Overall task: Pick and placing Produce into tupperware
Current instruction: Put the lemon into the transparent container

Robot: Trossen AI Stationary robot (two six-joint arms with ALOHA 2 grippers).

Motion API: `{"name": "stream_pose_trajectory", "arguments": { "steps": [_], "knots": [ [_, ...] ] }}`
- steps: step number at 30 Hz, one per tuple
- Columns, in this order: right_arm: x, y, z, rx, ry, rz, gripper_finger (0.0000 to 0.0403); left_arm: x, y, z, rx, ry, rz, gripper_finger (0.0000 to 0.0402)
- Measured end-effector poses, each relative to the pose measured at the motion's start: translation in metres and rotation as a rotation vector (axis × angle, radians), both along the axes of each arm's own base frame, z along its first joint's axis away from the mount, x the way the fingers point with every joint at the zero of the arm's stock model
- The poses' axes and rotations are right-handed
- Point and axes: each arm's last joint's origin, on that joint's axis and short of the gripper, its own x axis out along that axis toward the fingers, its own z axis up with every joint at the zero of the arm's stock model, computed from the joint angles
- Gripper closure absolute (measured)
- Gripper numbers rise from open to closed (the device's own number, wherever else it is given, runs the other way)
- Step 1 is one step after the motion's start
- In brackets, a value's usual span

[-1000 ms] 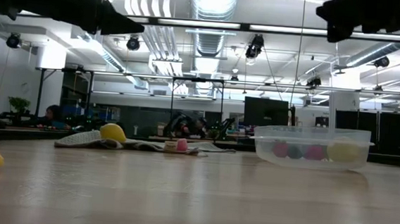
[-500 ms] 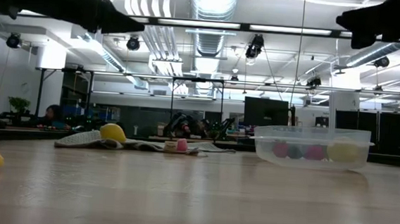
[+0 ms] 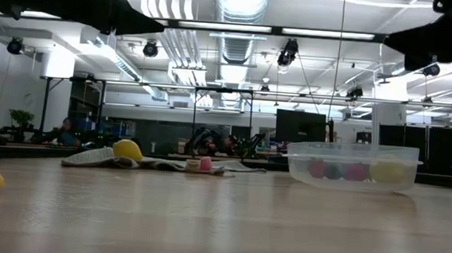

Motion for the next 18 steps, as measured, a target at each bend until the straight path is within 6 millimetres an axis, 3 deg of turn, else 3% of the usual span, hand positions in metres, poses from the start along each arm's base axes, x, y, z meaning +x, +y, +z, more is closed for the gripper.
{"name": "stream_pose_trajectory", "arguments": {
  "steps": [7,18],
  "knots": [
    [0.004,0.0,-0.019,0.016,0.015,-0.022,0.0389,0.0,0.0,0.0,0.0,0.0,0.0,0.0265],
    [0.005,-0.003,-0.019,-0.028,0.004,-0.106,0.0394,0.0,0.0,0.005,0.001,-0.059,0.0,0.0265]
  ]
}}
